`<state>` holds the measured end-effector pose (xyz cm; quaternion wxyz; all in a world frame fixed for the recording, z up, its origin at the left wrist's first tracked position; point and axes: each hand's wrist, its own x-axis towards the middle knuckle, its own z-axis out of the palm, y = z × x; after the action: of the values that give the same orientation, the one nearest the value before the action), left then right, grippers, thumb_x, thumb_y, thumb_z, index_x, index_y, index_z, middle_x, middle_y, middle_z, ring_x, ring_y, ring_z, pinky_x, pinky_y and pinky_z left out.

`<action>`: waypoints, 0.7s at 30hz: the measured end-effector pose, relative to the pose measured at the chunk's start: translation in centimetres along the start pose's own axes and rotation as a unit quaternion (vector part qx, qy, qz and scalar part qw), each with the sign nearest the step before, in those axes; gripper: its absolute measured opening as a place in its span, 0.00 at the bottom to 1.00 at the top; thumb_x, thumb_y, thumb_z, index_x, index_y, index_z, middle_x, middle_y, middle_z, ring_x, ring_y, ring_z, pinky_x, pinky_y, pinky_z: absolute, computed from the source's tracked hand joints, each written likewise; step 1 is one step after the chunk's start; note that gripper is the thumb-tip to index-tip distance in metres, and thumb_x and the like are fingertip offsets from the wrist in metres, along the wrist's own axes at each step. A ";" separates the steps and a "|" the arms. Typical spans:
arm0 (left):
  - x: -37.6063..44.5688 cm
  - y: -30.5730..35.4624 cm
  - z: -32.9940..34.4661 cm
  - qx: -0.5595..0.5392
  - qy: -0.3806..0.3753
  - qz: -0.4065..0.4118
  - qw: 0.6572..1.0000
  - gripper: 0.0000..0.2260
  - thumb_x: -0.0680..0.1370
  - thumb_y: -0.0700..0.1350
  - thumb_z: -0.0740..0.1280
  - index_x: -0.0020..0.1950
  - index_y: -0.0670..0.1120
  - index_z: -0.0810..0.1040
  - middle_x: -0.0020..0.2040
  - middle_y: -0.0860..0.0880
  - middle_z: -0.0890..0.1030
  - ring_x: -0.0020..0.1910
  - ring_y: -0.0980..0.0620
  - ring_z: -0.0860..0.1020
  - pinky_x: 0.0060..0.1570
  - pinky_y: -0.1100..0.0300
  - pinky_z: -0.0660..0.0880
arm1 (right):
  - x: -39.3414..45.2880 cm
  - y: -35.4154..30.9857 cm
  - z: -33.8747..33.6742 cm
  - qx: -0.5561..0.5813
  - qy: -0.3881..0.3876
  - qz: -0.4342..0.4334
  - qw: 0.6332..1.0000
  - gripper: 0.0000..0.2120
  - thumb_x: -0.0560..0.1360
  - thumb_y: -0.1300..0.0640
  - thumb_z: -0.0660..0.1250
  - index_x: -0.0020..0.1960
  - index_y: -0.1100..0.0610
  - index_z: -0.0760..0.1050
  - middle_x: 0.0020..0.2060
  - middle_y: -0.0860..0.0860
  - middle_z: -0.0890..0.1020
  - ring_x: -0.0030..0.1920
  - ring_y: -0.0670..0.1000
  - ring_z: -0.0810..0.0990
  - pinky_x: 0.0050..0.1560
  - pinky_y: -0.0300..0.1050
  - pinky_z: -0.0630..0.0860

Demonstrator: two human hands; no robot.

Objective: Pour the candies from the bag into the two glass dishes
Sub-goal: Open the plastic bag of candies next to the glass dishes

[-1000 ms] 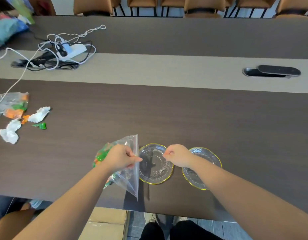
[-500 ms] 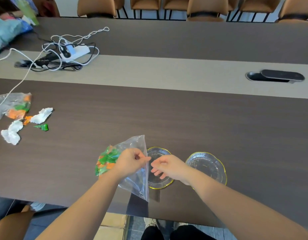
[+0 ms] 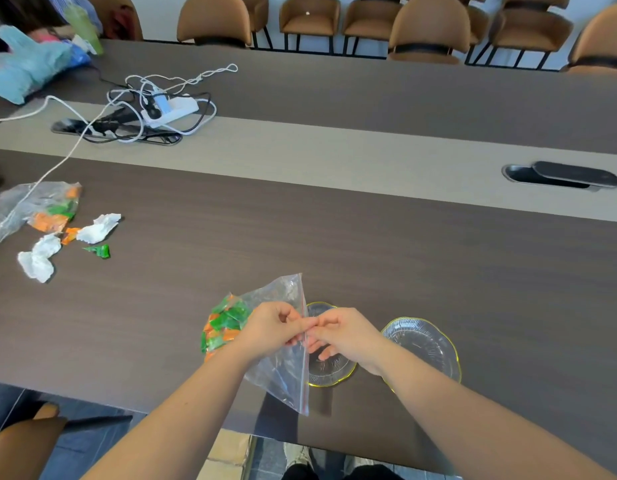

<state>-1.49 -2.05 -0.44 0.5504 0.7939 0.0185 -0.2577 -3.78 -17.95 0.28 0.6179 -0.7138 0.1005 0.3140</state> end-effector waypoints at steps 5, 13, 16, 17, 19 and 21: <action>0.0 -0.2 -0.5 0.083 0.002 0.008 0.997 0.11 0.72 0.49 0.70 0.33 0.47 0.73 0.24 0.55 0.73 0.26 0.58 0.70 0.32 0.64 0.68 | 0.0 -0.7 0.4 -0.077 0.034 -0.008 0.996 0.07 0.75 0.62 0.64 0.38 0.57 0.73 0.31 0.52 0.81 0.32 0.48 0.79 0.28 0.38 0.74; -0.3 1.0 -0.8 0.110 0.014 0.008 0.994 0.12 0.76 0.44 0.64 0.32 0.49 0.69 0.30 0.52 0.71 0.30 0.55 0.68 0.34 0.61 0.68 | 0.0 -2.1 0.9 -0.078 0.093 -0.019 0.992 0.07 0.71 0.65 0.59 0.35 0.58 0.71 0.25 0.51 0.80 0.29 0.52 0.78 0.24 0.39 0.72; -0.3 0.9 -1.3 0.167 0.012 0.012 0.986 0.12 0.75 0.41 0.61 0.32 0.49 0.66 0.30 0.52 0.71 0.31 0.52 0.69 0.37 0.58 0.68 | 0.3 -1.9 0.1 -0.085 0.143 -0.002 0.986 0.06 0.71 0.65 0.59 0.36 0.59 0.70 0.26 0.53 0.80 0.25 0.50 0.77 0.22 0.37 0.71; -0.3 0.9 -1.8 0.230 0.028 0.029 0.972 0.12 0.74 0.40 0.61 0.31 0.50 0.65 0.29 0.52 0.70 0.32 0.51 0.69 0.38 0.59 0.66 | 0.5 -1.6 -0.5 -0.092 0.174 0.006 0.980 0.05 0.71 0.64 0.60 0.36 0.59 0.70 0.27 0.55 0.81 0.24 0.49 0.76 0.23 0.37 0.72; -0.5 1.1 -3.3 0.327 0.094 0.047 0.939 0.12 0.72 0.41 0.61 0.30 0.50 0.62 0.29 0.53 0.69 0.35 0.47 0.69 0.36 0.59 0.63 | 0.7 -0.9 -1.8 -0.117 0.242 0.019 0.963 0.05 0.69 0.61 0.62 0.35 0.57 0.69 0.29 0.57 0.83 0.25 0.50 0.77 0.30 0.41 0.77; -0.5 1.7 -4.8 0.353 0.167 0.046 0.919 0.12 0.70 0.43 0.62 0.29 0.49 0.62 0.29 0.53 0.69 0.37 0.45 0.70 0.36 0.58 0.62 | 0.8 -0.4 -2.7 -0.153 0.268 0.023 0.951 0.05 0.68 0.59 0.63 0.34 0.55 0.70 0.33 0.58 0.85 0.30 0.52 0.80 0.42 0.45 0.79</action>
<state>0.46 1.66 2.53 0.2347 0.9682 -0.0183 -0.0852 -2.04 -20.17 0.27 0.4440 -0.8551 0.2298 0.1372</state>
